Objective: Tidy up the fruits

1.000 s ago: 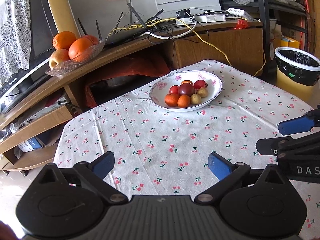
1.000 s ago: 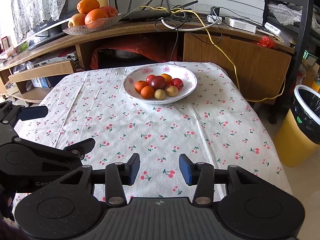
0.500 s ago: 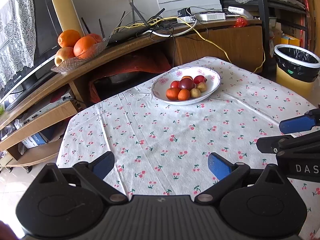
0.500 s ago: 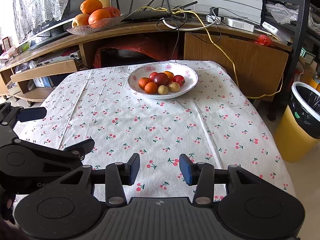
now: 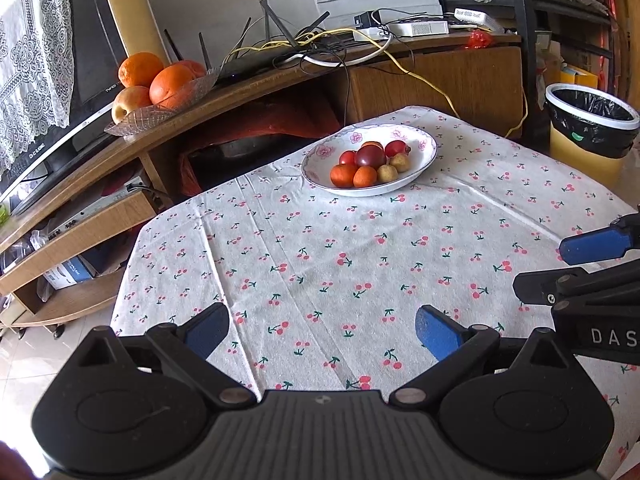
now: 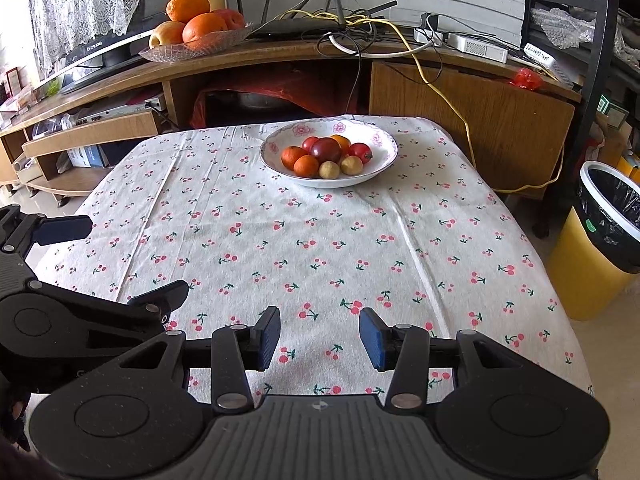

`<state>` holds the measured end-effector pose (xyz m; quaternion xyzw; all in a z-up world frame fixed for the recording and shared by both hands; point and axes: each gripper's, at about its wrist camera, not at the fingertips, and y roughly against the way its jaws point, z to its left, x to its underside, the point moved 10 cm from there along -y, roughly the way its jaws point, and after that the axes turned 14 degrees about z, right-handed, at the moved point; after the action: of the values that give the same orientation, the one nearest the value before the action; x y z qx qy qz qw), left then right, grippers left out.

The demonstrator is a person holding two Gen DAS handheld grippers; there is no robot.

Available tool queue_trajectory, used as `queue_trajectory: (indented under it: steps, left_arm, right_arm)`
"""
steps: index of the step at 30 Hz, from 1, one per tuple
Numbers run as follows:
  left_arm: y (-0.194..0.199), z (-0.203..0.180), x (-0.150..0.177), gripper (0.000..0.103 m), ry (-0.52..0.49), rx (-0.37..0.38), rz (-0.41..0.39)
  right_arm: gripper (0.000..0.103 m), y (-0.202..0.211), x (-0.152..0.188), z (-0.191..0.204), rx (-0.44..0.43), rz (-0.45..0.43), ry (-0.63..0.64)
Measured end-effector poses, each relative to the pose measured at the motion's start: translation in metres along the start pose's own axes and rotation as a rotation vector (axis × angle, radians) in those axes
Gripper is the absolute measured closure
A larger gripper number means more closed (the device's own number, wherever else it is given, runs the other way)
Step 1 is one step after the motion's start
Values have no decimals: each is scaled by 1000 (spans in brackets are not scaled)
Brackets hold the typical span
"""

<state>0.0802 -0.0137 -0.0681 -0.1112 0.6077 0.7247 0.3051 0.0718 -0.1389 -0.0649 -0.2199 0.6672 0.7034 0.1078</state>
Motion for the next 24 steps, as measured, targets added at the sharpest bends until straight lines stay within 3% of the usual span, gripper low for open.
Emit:
queue_trajectory:
  steps: [24]
  left_arm:
    - [3, -4, 9, 0, -27, -17, 6]
  right_arm:
    - [62, 1, 9, 3, 18, 12, 3]
